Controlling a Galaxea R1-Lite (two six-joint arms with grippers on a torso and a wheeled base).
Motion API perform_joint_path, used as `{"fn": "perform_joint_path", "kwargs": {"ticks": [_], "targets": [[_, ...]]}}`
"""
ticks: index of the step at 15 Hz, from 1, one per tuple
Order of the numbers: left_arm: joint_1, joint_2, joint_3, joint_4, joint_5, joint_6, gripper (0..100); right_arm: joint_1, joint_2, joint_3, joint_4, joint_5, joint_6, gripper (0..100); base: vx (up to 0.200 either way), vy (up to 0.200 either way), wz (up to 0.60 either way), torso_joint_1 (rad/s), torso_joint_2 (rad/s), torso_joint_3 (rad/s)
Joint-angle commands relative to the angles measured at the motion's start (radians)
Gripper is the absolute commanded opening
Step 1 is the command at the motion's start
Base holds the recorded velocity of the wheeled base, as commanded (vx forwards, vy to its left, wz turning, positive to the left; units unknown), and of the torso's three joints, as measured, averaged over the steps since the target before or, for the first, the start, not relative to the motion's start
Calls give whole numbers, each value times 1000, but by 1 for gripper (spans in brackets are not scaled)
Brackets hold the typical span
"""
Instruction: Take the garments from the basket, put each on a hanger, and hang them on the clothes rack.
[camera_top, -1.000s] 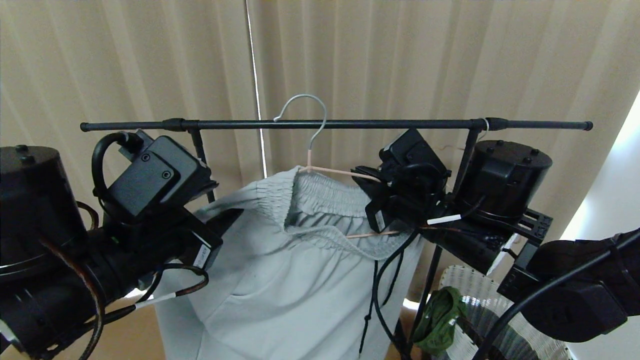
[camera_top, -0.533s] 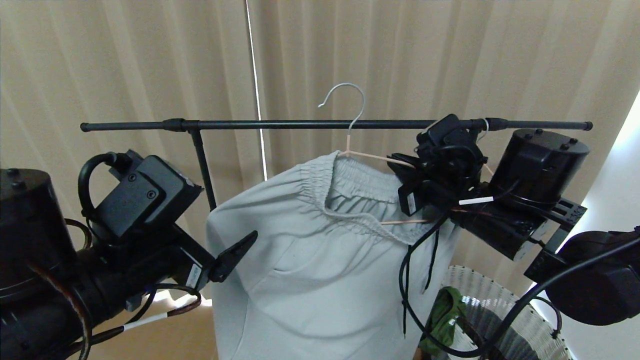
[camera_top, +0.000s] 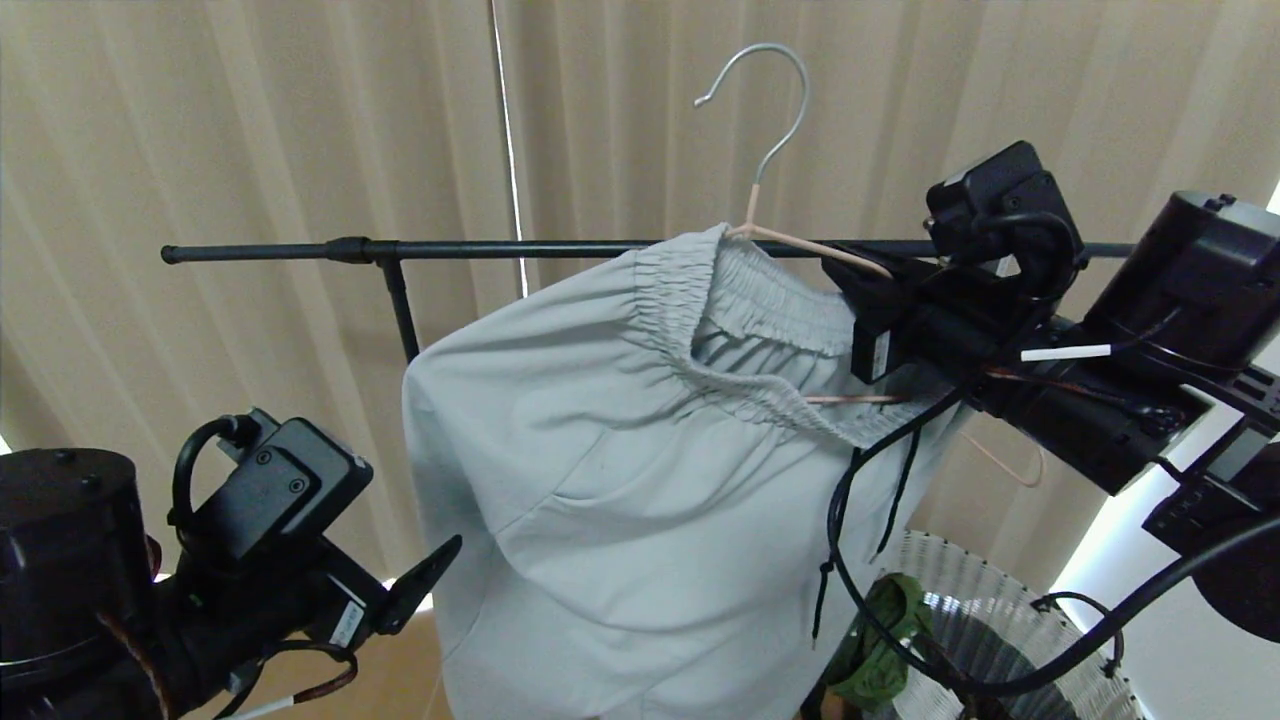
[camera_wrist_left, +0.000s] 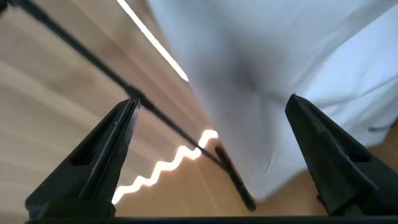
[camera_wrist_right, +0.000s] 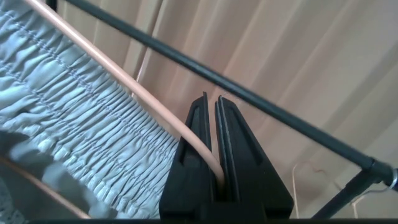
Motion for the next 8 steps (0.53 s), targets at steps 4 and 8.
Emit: {"fn": "perform_joint_path", "kwargs": {"ticks": [4,8], "targets": [[40,32,-3,-36,1,1,100,4,-39,8,1,2,-1,0,0,0,0,0,0,0],[40,57,-8,-54,1,-2,0,6,-39,8,1,0,-1,0,0,0,0,0,0,0]]}}
